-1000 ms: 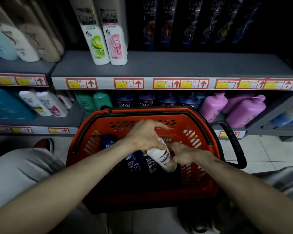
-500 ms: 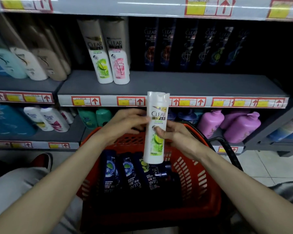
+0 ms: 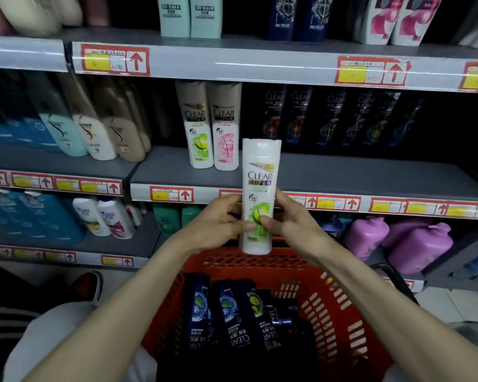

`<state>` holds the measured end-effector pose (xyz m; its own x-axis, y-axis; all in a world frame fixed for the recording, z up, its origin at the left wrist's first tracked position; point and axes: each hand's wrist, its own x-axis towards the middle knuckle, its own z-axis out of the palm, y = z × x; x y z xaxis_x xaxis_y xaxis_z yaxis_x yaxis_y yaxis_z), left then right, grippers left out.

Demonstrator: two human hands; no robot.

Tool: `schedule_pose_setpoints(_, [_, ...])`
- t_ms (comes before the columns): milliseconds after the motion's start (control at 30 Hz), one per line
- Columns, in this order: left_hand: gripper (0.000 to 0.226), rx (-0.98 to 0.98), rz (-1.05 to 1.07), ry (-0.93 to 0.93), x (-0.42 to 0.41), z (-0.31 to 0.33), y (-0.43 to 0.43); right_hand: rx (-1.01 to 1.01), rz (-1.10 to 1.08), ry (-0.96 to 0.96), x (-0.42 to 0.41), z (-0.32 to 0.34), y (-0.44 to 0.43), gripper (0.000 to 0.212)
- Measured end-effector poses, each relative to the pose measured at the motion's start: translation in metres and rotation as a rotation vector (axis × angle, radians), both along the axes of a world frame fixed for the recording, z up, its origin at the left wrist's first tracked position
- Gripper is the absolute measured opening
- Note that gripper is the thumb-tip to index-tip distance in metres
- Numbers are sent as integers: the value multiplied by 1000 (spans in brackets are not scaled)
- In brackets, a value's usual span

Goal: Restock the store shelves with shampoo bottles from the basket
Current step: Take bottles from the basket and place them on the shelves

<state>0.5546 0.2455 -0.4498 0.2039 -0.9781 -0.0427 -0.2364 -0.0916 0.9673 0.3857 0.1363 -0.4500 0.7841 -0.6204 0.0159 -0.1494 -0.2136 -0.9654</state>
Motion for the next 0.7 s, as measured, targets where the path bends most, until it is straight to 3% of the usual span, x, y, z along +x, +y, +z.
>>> schedule_pose_setpoints(133, [45, -143, 145, -61, 8, 11, -13, -116, 37, 36, 22, 22, -4, 92])
schedule_pose_setpoints(333, [57, -265, 356, -81, 31, 16, -31, -158, -164, -41, 78, 36, -11, 88])
schedule_pose_setpoints(700, [69, -312, 632, -189, 82, 2, -30, -163, -277, -194, 177, 16, -2, 88])
